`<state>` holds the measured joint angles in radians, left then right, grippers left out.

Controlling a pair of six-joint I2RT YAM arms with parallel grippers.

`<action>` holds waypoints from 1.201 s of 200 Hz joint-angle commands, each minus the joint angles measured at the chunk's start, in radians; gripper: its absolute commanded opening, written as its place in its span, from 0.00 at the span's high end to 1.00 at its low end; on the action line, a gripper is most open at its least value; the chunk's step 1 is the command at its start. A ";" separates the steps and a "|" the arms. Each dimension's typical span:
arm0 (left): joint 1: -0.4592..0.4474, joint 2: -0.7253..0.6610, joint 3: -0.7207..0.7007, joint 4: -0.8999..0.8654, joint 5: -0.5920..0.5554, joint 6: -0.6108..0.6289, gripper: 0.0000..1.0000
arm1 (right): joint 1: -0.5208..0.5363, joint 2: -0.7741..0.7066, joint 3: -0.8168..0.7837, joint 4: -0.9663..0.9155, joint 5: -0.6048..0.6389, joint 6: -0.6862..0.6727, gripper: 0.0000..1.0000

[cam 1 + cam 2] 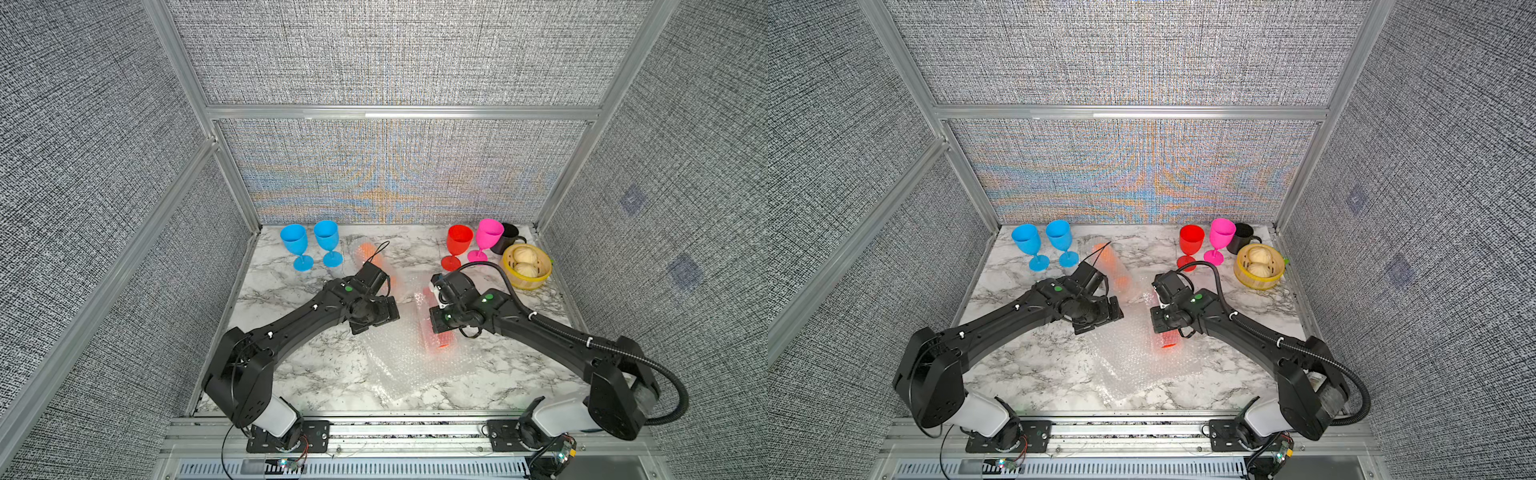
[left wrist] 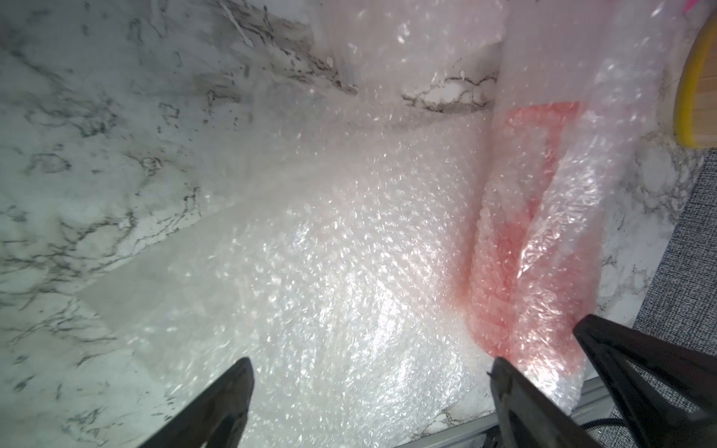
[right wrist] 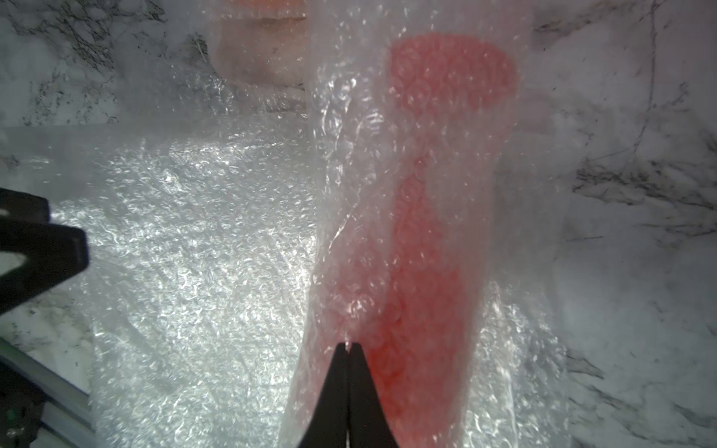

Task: Unpack wine glasses from bubble wrap
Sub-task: Unwrap the bubble wrap.

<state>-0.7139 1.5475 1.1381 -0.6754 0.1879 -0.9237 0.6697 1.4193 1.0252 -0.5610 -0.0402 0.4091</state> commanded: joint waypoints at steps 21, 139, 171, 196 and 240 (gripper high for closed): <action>-0.013 0.014 0.000 0.048 0.034 0.001 0.06 | -0.006 -0.049 0.053 -0.085 0.044 -0.036 0.73; 0.118 -0.169 -0.164 0.028 -0.144 -0.151 0.08 | 0.178 0.255 0.335 -0.322 0.384 -0.154 0.49; 0.138 -0.209 -0.209 0.054 -0.144 -0.145 0.08 | 0.241 0.383 0.432 -0.406 0.516 -0.156 0.49; 0.142 -0.207 -0.214 0.056 -0.127 -0.141 0.08 | 0.270 0.478 0.476 -0.455 0.621 -0.144 0.49; 0.148 -0.201 -0.227 0.069 -0.106 -0.137 0.08 | 0.281 0.540 0.465 -0.453 0.740 -0.129 0.60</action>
<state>-0.5694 1.3441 0.9161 -0.6228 0.0723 -1.0595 0.9459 1.9446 1.4933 -0.9817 0.5983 0.2634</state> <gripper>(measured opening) 0.916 0.456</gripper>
